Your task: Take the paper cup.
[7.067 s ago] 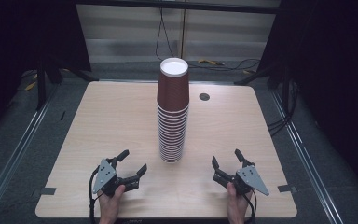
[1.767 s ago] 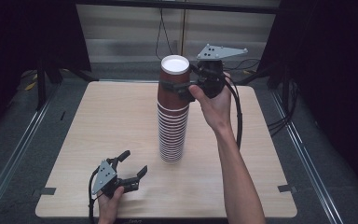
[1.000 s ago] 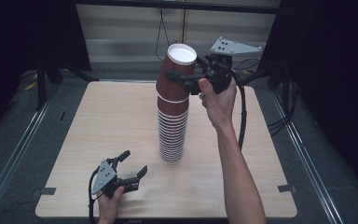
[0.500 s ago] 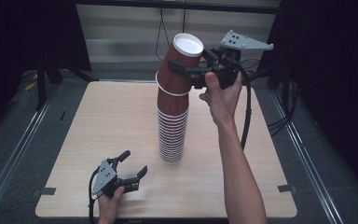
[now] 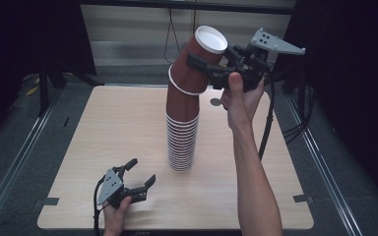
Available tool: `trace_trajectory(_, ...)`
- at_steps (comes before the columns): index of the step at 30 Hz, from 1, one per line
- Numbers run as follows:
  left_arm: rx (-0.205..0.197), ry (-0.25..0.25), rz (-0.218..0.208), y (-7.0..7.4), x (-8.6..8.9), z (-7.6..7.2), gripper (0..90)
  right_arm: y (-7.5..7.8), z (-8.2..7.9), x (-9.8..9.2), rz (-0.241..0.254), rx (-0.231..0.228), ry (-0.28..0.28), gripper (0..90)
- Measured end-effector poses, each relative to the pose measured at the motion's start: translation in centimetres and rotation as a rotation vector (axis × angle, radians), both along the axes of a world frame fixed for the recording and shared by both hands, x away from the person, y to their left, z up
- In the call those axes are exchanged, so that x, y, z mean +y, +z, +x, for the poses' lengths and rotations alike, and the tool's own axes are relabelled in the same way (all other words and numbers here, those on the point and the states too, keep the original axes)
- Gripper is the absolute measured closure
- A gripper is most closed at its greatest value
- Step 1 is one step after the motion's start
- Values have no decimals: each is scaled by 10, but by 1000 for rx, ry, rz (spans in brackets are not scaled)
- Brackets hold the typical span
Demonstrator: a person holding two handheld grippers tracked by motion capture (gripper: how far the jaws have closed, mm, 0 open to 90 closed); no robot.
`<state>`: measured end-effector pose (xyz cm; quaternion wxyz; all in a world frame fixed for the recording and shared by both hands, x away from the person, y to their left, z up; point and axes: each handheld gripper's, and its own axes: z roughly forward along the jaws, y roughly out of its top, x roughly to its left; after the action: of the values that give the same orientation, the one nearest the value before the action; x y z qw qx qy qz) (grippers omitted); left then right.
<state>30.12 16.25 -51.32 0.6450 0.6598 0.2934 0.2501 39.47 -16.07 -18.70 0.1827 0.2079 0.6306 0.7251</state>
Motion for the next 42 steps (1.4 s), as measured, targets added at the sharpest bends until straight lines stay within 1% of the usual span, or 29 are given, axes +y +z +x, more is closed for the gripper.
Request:
trace_trajectory(5,1,1,-1,0,0,0,157,2,-3,-5,10,2,-4,212)
trace_trajectory(9,2,1,-1,0,0,0,157,4,-6,-10,18,-8,-9,212)
trace_trajectory(16,2,2,0,0,0,0,157,4,-12,-25,18,-5,-41,212)
trace_trajectory(21,3,3,1,0,0,0,157,3,-16,-37,34,-10,-57,211)
trace_trajectory(23,3,3,2,0,0,0,157,2,-18,-41,30,-5,-71,211)
trace_trajectory(27,5,-2,7,0,0,0,157,-2,-20,-48,16,7,-92,211)
trace_trajectory(30,7,8,10,0,-1,1,157,-4,-23,-53,5,12,-104,211)
trace_trajectory(33,12,8,4,0,-1,1,157,-8,-24,-57,-15,22,-119,211)
trace_trajectory(38,15,6,10,1,-1,1,154,-19,-27,-62,-40,36,-136,211)
trace_trajectory(41,14,6,11,1,-2,1,154,-28,-29,-66,-43,61,-138,211)
trace_trajectory(42,14,6,14,1,-2,1,154,-28,-29,-66,-43,61,-138,211)
